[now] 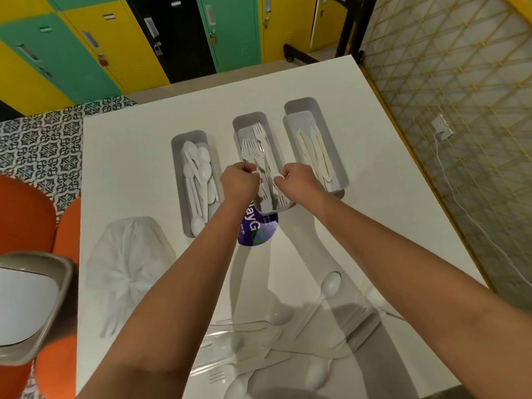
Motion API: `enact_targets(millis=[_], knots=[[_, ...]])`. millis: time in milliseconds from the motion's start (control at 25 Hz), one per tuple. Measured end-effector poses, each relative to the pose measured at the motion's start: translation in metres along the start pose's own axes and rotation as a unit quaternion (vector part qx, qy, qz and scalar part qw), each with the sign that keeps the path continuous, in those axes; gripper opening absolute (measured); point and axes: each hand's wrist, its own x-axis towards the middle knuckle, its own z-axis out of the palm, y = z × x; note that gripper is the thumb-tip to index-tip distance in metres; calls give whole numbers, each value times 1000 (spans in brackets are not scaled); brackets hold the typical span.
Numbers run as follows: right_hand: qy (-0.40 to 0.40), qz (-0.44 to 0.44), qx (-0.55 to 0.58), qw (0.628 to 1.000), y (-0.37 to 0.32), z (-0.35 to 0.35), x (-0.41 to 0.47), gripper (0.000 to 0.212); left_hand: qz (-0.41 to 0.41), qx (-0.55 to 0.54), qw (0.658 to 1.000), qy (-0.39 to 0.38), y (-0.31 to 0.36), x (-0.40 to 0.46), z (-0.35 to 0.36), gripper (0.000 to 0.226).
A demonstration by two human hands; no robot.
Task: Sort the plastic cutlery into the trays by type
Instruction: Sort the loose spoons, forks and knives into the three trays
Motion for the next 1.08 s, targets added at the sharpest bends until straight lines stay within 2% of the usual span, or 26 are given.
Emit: enact_targets(millis=[160, 280, 360, 440, 680, 840, 1080], knots=[[9, -7, -8, 1000, -16, -4, 25, 32, 27, 53, 998, 10, 16, 30, 0, 24], [11, -15, -25, 1000, -25, -5, 41, 16, 56, 88, 994, -19, 27, 40, 0, 27], [13, -14, -23, 1000, -25, -6, 44, 41, 59, 89, 994, -30, 28, 44, -2, 29], [16, -24, -8, 1000, -19, -5, 39, 47, 44, 70, 996, -27, 22, 43, -4, 30], [42, -61, 12, 997, 21, 11, -8, 29, 29, -15, 999, -26, -12, -2, -10, 25], [36, -90, 24, 995, 56, 13, -43, 23, 16, -21, 998, -53, -38, -37, -15, 20], [-30, -89, -121, 988, 103, 5, -91, 21, 22, 9, 993, -116, -81, -94, -32, 18]])
